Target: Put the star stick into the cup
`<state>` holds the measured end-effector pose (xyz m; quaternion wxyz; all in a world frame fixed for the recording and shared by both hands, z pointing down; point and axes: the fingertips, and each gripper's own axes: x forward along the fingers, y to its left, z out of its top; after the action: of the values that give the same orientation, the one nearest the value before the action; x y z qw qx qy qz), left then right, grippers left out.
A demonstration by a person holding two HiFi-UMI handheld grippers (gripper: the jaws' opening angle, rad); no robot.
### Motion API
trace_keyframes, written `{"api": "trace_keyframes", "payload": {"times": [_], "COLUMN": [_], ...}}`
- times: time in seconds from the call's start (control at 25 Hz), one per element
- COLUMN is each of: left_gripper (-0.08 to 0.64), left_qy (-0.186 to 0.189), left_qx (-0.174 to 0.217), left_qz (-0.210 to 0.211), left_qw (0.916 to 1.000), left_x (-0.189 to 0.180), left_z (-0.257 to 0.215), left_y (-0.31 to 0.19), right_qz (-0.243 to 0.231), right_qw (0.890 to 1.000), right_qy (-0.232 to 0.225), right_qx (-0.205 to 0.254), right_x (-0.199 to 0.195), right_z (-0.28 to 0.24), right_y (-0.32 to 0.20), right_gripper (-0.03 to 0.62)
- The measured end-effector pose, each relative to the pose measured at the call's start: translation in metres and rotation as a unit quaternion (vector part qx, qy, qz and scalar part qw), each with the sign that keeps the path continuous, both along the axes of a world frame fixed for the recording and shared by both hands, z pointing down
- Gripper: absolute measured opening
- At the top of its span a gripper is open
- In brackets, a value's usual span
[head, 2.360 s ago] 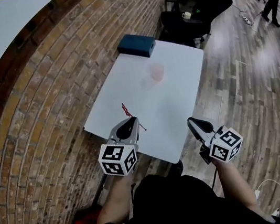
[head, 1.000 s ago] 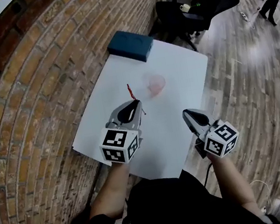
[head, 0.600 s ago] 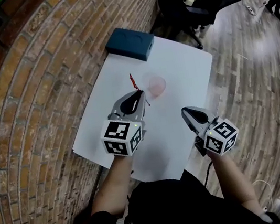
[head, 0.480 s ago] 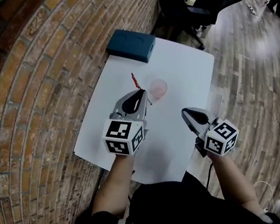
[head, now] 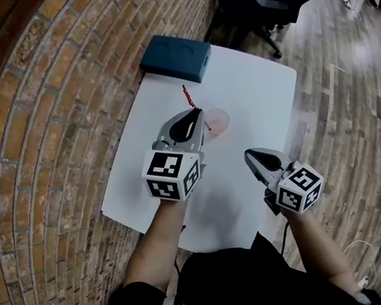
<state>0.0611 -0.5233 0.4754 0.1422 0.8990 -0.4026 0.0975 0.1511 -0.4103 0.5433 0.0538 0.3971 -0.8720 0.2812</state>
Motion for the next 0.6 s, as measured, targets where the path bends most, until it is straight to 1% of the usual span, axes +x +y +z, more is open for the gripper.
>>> {"api": "trace_keyframes", "payload": {"times": [0.2,0.4,0.6], "left_gripper": [0.023,0.023,0.023], "left_qy": [0.01,-0.002,-0.007], "left_qx": [-0.004,-0.005,-0.03], "left_qz": [0.006,0.013,0.016], "left_qw": [0.9999,0.9999,0.9994], "left_x": [0.014,0.022,0.027], "left_z": [0.014,0.035,0.063], "left_y": [-0.012,-0.021,-0.025], "right_qz": [0.002,0.002,0.007], "right_qw": [1.0,1.0,1.0], "right_qy": [0.001,0.003,0.003], "right_qx": [-0.009,-0.014,-0.021], "right_x": [0.004,0.006,0.011], "right_z": [0.007,0.01,0.016], "right_y": [-0.001,-0.001,0.003], "right_gripper": [0.0,0.0,0.0]}}
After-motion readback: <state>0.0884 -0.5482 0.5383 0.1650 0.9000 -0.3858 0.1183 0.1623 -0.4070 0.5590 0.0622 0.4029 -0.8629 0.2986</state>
